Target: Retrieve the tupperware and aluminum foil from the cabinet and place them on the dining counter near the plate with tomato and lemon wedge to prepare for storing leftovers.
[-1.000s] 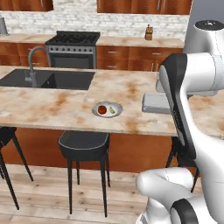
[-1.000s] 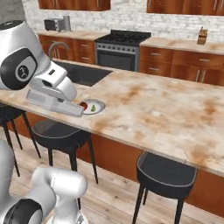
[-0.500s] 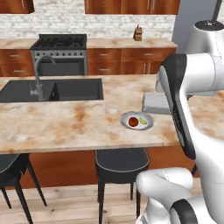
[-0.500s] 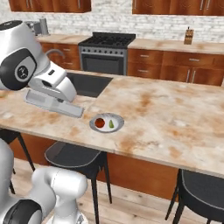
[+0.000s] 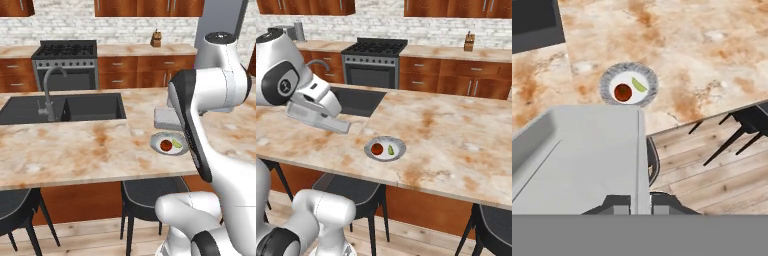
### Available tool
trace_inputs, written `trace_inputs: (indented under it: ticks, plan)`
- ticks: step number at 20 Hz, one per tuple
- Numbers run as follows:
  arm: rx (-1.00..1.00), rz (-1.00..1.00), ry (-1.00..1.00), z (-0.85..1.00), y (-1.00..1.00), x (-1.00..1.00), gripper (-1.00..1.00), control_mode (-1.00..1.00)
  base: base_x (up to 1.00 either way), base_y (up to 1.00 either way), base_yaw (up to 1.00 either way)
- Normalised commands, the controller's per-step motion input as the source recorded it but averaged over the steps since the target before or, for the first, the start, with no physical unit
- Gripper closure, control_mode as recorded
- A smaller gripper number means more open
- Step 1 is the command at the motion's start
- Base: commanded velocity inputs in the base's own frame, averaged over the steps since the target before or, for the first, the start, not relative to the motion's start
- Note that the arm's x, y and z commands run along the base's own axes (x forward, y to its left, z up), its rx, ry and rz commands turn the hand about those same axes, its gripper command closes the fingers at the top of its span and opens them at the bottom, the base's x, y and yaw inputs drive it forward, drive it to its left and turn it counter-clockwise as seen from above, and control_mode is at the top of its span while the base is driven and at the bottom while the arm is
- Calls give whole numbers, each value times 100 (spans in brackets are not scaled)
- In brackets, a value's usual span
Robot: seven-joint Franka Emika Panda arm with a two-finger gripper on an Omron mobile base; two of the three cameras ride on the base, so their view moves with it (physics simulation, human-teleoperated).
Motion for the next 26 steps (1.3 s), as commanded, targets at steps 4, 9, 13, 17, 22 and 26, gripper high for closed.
trace_inputs:
  ticks: [4,9,13,17,22,26]
  plan:
    - [-8,3,-17,-42,23,44,100,-100,0,0,0]
    - [-17,10,-9,-65,41,54,100,-100,0,0,0]
    - [-14,17,-3,-71,32,63,100,-100,0,0,0]
    - [-6,25,0,-60,6,77,100,-100,0,0,0]
    - [-8,20,0,-49,20,78,100,-100,0,0,0]
    - [-4,0,0,-43,4,67,100,-100,0,0,0]
